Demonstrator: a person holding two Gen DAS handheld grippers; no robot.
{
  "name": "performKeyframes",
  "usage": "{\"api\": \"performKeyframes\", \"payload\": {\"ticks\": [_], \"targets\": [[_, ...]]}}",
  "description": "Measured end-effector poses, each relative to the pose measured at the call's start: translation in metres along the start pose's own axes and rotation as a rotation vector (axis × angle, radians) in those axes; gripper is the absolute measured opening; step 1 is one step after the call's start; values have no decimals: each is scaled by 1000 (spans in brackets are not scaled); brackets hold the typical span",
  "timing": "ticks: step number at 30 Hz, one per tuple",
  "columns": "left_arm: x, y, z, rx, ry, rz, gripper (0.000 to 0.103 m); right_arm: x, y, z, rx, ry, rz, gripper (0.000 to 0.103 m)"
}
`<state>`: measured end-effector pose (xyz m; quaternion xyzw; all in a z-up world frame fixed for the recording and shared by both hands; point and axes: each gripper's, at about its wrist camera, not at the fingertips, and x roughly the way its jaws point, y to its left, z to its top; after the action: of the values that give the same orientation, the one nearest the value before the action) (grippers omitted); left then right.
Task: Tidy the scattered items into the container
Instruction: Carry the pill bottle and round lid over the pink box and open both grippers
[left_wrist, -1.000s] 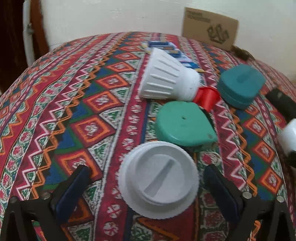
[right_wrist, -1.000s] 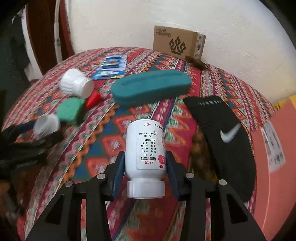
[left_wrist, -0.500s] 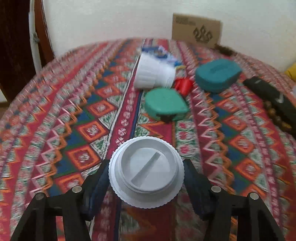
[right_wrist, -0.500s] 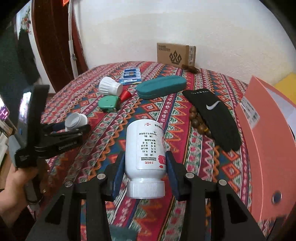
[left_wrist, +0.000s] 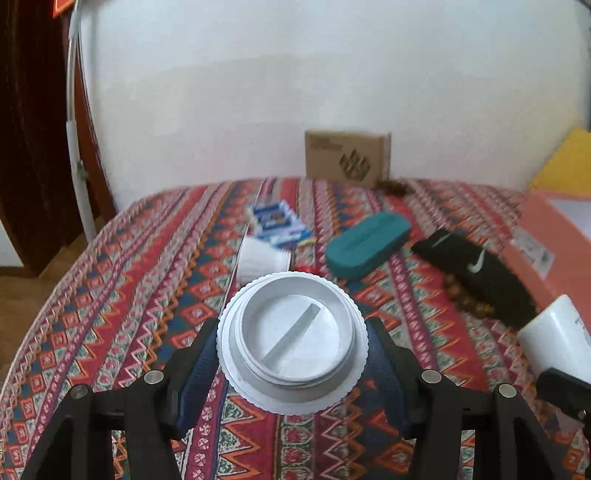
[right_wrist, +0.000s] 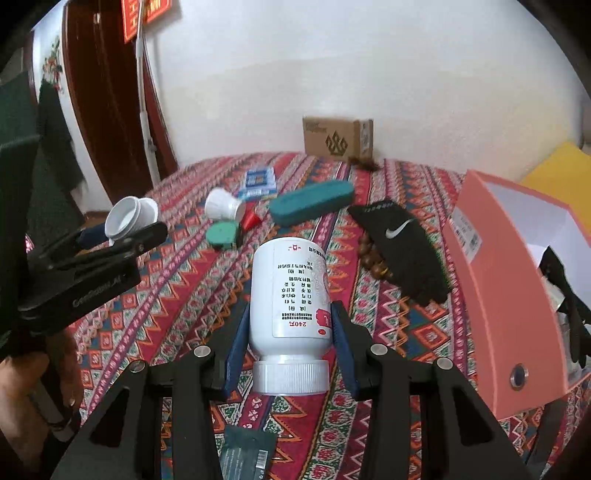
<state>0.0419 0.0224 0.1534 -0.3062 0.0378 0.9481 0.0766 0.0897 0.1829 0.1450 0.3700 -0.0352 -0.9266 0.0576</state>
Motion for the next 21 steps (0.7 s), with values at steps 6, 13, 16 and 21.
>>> {"api": "performKeyframes", "payload": {"ticks": [6, 13, 16, 21], "targets": [[-30, -13, 8, 7, -48, -38, 65, -29, -17, 5, 28, -59, -22, 45], [-52, -47, 12, 47, -79, -97, 65, -63, -35, 3, 53, -114, -62, 45], [-60, -64, 13, 61, -90, -127, 65, -78, -43, 1, 62, -141, -78, 45], [-70, -107, 25, 102, -105, -205, 65, -105, -60, 2, 86, -196, -115, 45]]}}
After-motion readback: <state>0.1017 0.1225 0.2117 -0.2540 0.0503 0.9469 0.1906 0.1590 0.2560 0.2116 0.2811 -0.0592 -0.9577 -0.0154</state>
